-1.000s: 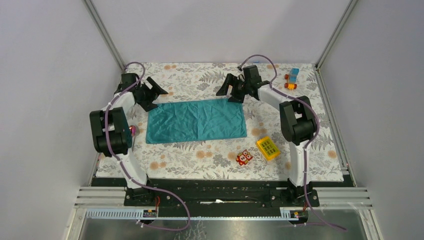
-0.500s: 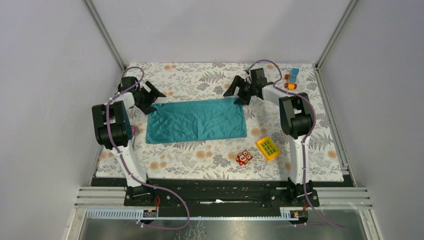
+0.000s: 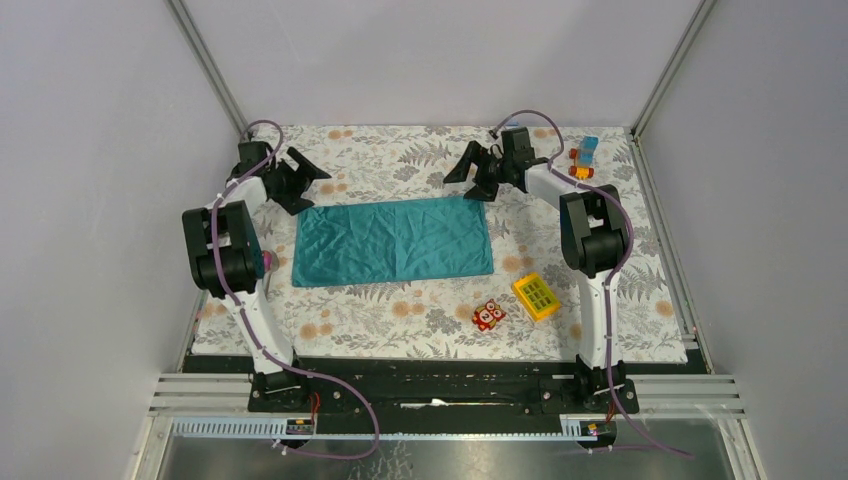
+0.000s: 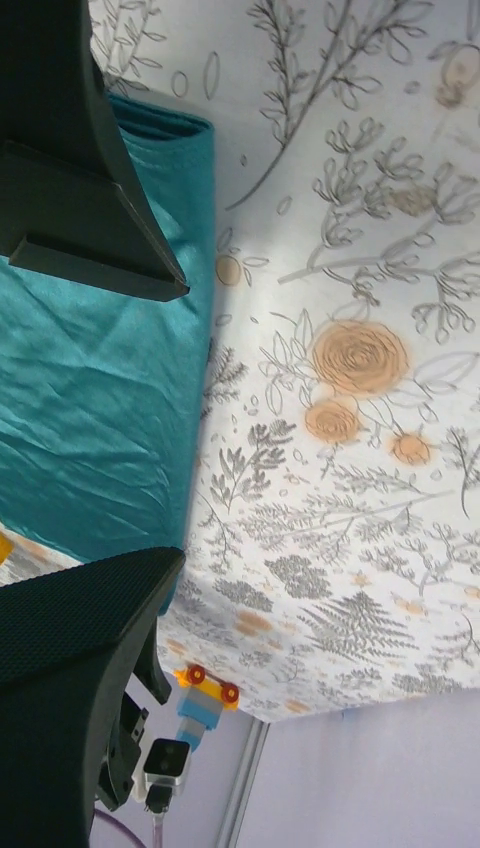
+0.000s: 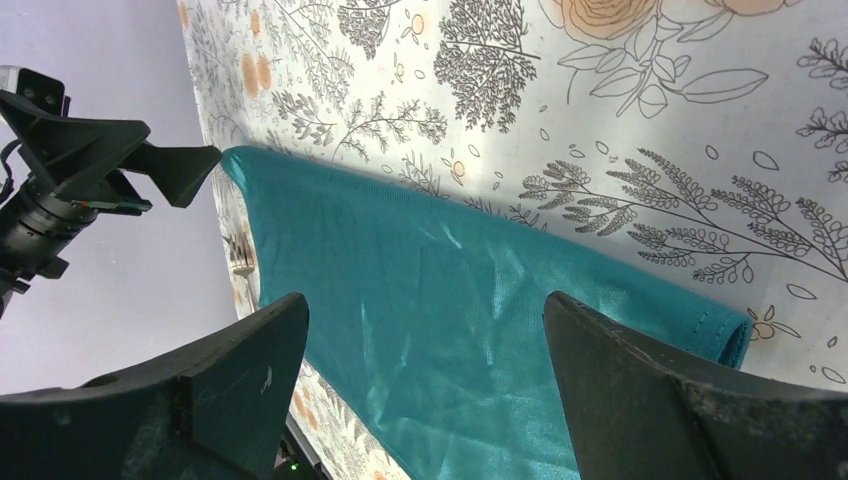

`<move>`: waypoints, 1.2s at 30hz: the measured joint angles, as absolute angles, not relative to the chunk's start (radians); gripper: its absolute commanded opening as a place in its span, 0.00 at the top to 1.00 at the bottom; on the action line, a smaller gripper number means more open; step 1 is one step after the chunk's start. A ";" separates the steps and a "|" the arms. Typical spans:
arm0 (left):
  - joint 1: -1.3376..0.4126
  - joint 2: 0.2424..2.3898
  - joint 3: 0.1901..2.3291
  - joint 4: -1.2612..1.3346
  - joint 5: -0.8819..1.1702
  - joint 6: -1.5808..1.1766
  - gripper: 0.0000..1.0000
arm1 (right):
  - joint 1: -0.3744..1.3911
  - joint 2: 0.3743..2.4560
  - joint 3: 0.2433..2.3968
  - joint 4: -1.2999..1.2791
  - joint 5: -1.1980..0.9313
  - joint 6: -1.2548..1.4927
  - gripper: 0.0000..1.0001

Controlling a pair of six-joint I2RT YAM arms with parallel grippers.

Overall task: Fold the napkin into a case and place the utensils inside
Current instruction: Smooth out the rectangle-folded napkin at the center of the board.

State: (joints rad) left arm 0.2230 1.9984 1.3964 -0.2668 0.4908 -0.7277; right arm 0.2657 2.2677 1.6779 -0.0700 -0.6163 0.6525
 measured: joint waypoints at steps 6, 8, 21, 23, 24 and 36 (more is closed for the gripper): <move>0.225 2.061 1.451 -0.256 0.498 -0.730 0.01 | 0.261 2.286 1.702 -0.054 -0.621 0.662 0.06; 0.230 2.086 1.451 -0.261 0.495 -0.725 0.01 | 0.254 2.304 1.705 -0.049 -0.619 0.662 0.06; 0.261 2.108 1.489 -0.302 0.458 -0.648 0.01 | 0.221 2.343 1.784 -0.171 -0.536 0.553 0.06; 0.261 2.099 1.489 -0.321 0.446 -0.637 0.01 | 0.222 2.343 1.806 -0.208 -0.523 0.536 0.06; 0.262 2.090 1.489 -0.336 0.437 -0.632 0.01 | 0.222 2.343 1.819 -0.226 -0.515 0.528 0.06; 0.268 1.972 1.482 -0.392 0.430 -0.600 0.01 | 0.261 2.251 1.848 -0.316 -0.490 0.490 0.04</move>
